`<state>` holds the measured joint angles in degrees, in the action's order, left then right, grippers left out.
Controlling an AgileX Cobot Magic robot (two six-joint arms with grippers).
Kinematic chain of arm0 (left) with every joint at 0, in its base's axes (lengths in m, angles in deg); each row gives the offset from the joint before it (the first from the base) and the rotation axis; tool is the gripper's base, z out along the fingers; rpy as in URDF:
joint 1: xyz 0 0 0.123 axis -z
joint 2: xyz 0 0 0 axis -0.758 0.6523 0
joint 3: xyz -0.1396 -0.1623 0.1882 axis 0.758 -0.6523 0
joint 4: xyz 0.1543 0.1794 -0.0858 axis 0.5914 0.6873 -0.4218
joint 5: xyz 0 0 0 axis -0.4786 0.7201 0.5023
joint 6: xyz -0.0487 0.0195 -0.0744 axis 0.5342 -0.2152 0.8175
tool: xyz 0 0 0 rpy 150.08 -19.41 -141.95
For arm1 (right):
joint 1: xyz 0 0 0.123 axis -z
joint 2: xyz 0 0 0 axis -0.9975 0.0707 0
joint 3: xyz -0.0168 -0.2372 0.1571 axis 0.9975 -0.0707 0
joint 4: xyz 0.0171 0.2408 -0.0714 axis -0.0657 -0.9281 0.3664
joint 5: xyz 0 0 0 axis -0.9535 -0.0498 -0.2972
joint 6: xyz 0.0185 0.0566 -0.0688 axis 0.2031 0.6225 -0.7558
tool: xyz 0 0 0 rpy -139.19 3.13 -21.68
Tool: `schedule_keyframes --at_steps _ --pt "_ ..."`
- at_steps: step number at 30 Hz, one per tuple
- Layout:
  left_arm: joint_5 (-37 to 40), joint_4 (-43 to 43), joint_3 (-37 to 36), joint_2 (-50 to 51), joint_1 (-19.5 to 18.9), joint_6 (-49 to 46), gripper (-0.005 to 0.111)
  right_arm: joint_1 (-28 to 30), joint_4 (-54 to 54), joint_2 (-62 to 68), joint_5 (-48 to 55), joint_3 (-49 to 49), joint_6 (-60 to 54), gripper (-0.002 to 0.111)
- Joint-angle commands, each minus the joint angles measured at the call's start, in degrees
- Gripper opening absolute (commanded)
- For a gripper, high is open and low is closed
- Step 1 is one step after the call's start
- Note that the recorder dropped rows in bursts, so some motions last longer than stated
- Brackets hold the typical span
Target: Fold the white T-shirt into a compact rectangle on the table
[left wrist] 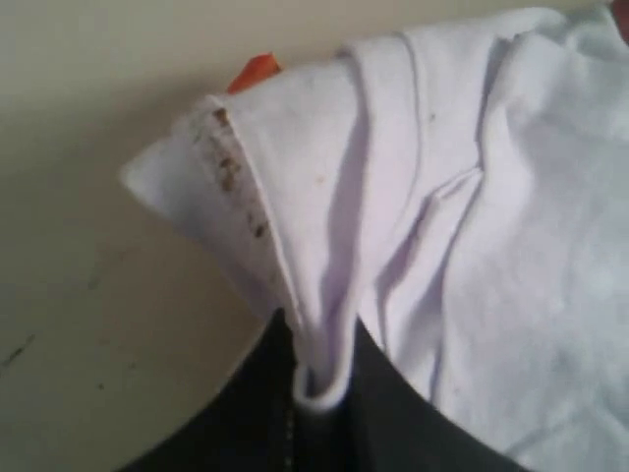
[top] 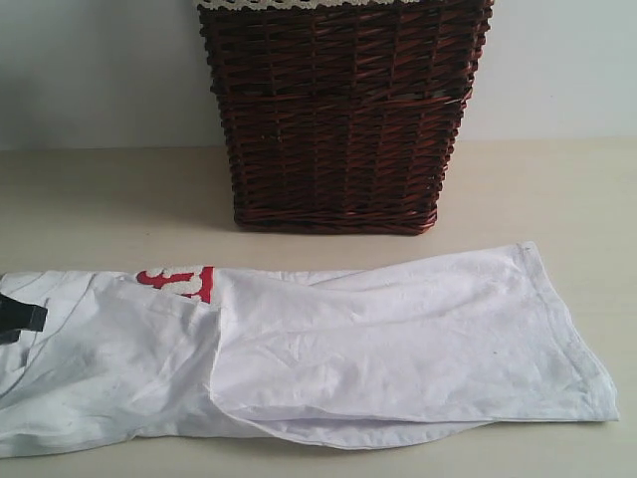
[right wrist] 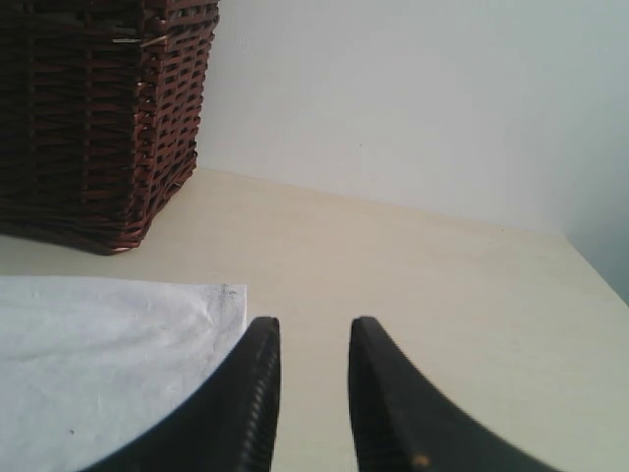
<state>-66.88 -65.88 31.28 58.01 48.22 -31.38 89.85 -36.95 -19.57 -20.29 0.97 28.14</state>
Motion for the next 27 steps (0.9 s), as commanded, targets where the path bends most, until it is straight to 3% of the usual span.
schedule_keyframes --at_steps 1,4,9,12,21,27 --pt "1.2 -2.6 -0.1 -0.1 0.0 0.0 0.0 0.3 0.1 0.0 -0.5 -0.1 0.0 0.025" --pt "1.2 -3.3 -0.1 0.2 0.0 0.0 0.009 0.3 0.1 0.0 -0.5 -0.1 0.0 0.025" --pt "1.3 -3.4 -0.1 2.6 0.0 0.0 0.042 0.3 0.1 0.0 -0.5 -0.1 0.0 0.025" --pt "1.4 -3.1 -0.1 3.1 0.0 -1.7 0.052 0.3 0.1 0.0 -0.5 -0.1 0.0 0.025" --pt "2.3 -3.1 -0.1 3.3 0.2 -4.4 0.052 0.3 0.1 0.0 -0.5 -0.1 0.0 0.025" --pt "2.4 -3.1 -0.1 7.6 3.4 -6.5 0.052 0.3 0.1 0.0 -0.5 -0.1 0.0 0.025"
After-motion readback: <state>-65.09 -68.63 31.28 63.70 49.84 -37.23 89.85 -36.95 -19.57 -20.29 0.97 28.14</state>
